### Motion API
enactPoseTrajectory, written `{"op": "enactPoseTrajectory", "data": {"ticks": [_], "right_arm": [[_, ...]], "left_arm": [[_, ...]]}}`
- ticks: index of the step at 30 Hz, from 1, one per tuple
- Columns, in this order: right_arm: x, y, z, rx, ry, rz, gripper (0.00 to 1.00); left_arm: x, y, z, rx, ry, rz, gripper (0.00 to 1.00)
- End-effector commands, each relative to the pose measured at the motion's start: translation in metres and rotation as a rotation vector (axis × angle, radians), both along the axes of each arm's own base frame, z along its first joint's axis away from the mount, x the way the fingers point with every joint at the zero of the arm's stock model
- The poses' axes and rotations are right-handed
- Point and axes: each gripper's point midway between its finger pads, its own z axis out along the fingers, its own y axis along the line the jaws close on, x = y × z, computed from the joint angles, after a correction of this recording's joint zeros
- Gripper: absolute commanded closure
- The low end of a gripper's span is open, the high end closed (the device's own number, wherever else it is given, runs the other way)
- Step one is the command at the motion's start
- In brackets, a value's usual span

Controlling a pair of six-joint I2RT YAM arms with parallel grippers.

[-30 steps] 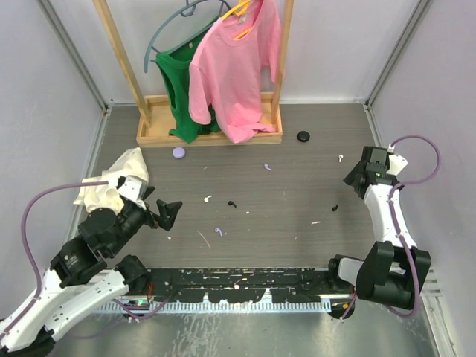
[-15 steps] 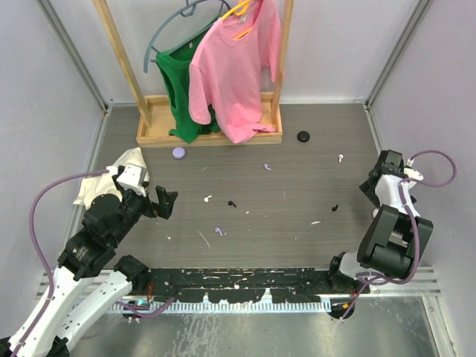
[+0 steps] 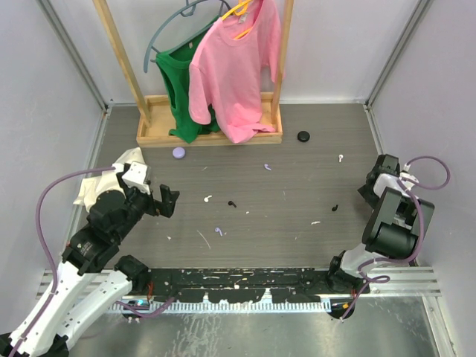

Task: Insert the wireless bluetooth earbuds into the charging case
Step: Pick up the charging case at the center of the board.

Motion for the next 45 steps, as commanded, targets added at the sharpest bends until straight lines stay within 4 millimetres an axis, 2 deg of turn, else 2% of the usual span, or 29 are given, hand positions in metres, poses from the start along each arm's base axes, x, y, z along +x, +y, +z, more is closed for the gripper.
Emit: {"op": "enactPoseTrajectory", "data": {"ticks": [1, 7, 12, 20, 26, 32, 41, 45], "right_arm": [[0.013, -0.004, -0.004, 0.000, -0.041, 0.031, 0.07], [0.021, 0.009, -0.009, 0.061, -0.079, 0.110, 0.15], [0.032, 0.034, -0.009, 0.157, -0.148, 0.205, 0.23], [0.047, 0.062, 0.009, 0.204, -0.214, 0.350, 0.23], [0.032, 0.034, 0.023, 0.061, -0.149, 0.254, 0.18], [0.028, 0.021, 0.021, 0.013, -0.109, 0.202, 0.18], [0.040, 0.019, 0.001, 0.052, -0.104, 0.205, 0.22], [0.043, 0.016, -0.001, 0.055, -0.107, 0.203, 0.25]], "left_arm": [[0.009, -0.002, 0.016, -0.013, -0.066, 0.003, 0.02], [0.010, -0.004, 0.020, -0.019, -0.074, -0.004, 0.02], [0.009, -0.005, 0.022, -0.024, -0.079, -0.008, 0.02], [0.008, -0.003, 0.024, -0.032, -0.088, -0.003, 0.02], [0.009, -0.004, 0.021, -0.027, -0.080, -0.003, 0.02], [0.011, -0.005, 0.020, -0.021, -0.073, -0.001, 0.02], [0.012, -0.005, 0.017, -0.016, -0.064, -0.001, 0.02], [0.013, -0.007, 0.017, -0.016, -0.061, -0.006, 0.02]]}}
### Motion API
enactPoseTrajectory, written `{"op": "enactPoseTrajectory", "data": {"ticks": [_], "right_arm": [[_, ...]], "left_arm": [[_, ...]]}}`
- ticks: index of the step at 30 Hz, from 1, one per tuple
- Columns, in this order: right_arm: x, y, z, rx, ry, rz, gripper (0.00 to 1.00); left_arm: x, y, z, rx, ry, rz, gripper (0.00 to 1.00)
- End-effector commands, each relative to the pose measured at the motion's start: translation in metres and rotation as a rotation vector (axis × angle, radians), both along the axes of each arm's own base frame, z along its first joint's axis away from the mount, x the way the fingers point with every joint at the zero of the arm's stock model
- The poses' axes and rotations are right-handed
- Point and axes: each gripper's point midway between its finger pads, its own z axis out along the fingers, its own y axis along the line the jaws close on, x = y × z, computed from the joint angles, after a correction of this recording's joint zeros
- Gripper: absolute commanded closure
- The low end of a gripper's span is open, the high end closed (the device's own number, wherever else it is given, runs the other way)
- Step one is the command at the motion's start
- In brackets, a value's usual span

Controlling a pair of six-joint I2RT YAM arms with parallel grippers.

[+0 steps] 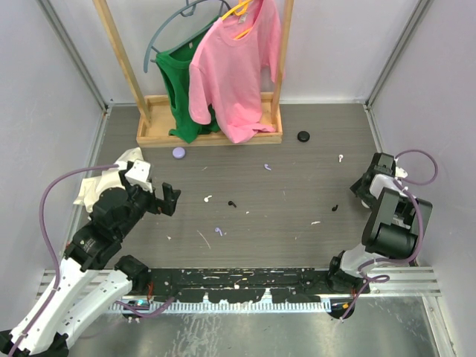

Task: Insert the wireless bluetooth earbuds into the charging case
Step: Pick up the charging case at the center of the board.

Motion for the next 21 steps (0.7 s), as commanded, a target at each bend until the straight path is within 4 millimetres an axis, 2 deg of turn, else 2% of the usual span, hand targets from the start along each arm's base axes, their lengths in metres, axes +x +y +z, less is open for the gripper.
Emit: {"op": "enactPoseTrajectory", "data": {"ticks": [1, 7, 13, 16, 19, 21], "right_arm": [[0.012, -0.011, 0.004, -0.025, -0.032, -0.018, 0.25], [0.013, -0.012, 0.004, -0.028, -0.030, -0.017, 0.30], [0.014, -0.007, 0.008, -0.015, -0.057, 0.005, 0.45], [0.017, 0.000, 0.015, -0.009, -0.085, 0.032, 0.53], [0.022, 0.012, 0.023, -0.004, -0.115, 0.078, 0.56], [0.030, 0.030, 0.031, 0.022, -0.146, 0.141, 0.57]], "left_arm": [[0.007, -0.004, 0.018, -0.034, -0.060, -0.004, 0.02], [0.007, -0.006, 0.019, -0.035, -0.057, -0.011, 0.02], [0.007, -0.008, 0.021, -0.052, -0.054, -0.015, 0.02], [0.006, -0.015, 0.021, -0.073, -0.036, -0.040, 0.02], [0.005, -0.024, 0.022, -0.096, -0.007, -0.072, 0.02], [0.003, -0.029, 0.022, -0.112, 0.020, -0.093, 0.02]]}}
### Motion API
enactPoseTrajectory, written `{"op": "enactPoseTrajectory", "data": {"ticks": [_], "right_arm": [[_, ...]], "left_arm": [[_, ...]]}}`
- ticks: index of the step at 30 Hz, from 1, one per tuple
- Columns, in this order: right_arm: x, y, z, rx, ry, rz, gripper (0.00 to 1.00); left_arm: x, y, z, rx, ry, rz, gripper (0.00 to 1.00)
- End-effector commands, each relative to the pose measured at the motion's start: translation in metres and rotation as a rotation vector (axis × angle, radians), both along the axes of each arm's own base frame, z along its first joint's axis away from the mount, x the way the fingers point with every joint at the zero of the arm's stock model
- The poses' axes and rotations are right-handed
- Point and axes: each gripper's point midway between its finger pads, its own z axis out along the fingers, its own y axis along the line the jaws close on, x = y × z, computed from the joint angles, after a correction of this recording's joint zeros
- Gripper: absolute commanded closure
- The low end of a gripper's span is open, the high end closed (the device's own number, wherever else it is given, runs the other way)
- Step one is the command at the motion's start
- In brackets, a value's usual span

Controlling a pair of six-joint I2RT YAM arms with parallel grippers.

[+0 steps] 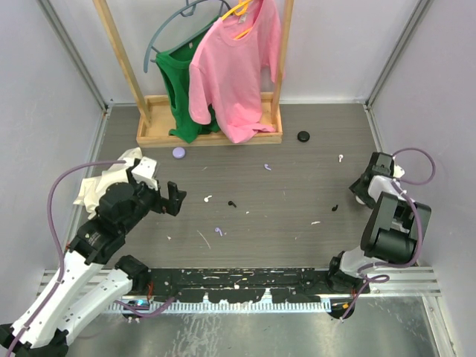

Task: Insert the wireless bluetooth earbuds into the charging case
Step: Pick up the charging case at the center of the board.

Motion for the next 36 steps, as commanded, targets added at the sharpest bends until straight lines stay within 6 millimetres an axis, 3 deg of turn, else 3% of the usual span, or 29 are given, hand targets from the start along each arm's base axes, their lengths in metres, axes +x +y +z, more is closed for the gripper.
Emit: {"op": "enactPoseTrajectory", "data": {"ticks": [1, 8, 16, 22, 29, 36], "right_arm": [[0.022, 0.029, 0.032, 0.003, -0.109, 0.128, 0.57], [0.038, 0.093, 0.067, -0.007, -0.181, 0.356, 0.58], [0.041, 0.177, 0.103, 0.007, -0.248, 0.651, 0.58], [0.034, 0.232, 0.122, 0.010, -0.282, 0.872, 0.60], [0.018, 0.291, 0.142, -0.030, -0.323, 1.131, 0.59], [0.003, 0.343, 0.175, -0.079, -0.446, 1.403, 0.57]], "left_arm": [[0.002, -0.019, 0.031, -0.102, -0.025, -0.057, 0.02], [-0.004, -0.035, 0.027, -0.172, 0.055, -0.108, 0.02], [-0.004, -0.055, 0.004, -0.210, 0.210, -0.142, 0.02], [-0.009, -0.079, -0.013, -0.265, 0.347, -0.212, 0.02], [-0.010, -0.107, -0.008, -0.387, 0.416, -0.301, 0.02], [-0.011, -0.111, -0.006, -0.407, 0.432, -0.309, 0.02]]}}
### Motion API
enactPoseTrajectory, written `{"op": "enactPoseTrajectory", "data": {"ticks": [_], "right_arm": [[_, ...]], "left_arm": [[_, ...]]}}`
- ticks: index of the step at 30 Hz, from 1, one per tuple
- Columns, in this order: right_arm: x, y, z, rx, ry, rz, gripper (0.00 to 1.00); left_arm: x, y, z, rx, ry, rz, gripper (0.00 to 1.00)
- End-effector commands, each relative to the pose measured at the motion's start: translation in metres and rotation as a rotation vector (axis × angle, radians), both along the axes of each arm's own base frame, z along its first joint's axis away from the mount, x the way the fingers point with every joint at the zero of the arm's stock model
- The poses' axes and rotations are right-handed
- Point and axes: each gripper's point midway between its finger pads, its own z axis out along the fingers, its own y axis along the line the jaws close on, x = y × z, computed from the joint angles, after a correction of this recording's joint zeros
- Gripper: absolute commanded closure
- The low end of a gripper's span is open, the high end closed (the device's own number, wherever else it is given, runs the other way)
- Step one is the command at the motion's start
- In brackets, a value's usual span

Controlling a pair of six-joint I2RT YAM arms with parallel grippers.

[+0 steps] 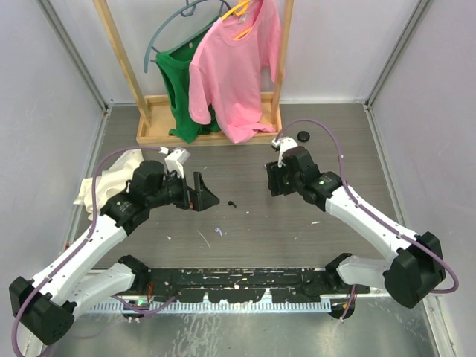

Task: Insert the wireless bluetooth earbuds into the charging case
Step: Pick up the charging case at the center of the board.

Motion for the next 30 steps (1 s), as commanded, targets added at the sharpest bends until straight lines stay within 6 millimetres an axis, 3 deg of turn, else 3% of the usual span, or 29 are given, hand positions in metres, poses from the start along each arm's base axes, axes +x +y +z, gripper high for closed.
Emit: {"op": "enactPoseTrajectory", "data": {"ticks": [1, 8, 15, 21, 30], "right_arm": [[0.001, 0.037, 0.056, 0.036, -0.189, 0.208, 0.57], [-0.024, 0.082, 0.080, -0.013, -0.348, 0.516, 0.55], [-0.045, 0.112, 0.090, -0.088, -0.498, 0.768, 0.55], [-0.063, 0.131, 0.096, -0.094, -0.601, 0.932, 0.55], [-0.074, 0.146, 0.109, -0.067, -0.682, 0.998, 0.55]], "left_arm": [[0.003, -0.010, 0.026, -0.087, -0.053, -0.021, 0.02], [-0.002, -0.018, 0.032, -0.141, -0.048, -0.066, 0.02], [-0.008, -0.031, 0.045, -0.226, -0.030, -0.132, 0.01], [-0.010, -0.042, 0.045, -0.304, 0.034, -0.152, 0.14], [-0.003, -0.054, 0.041, -0.369, 0.097, -0.156, 0.33]]}}
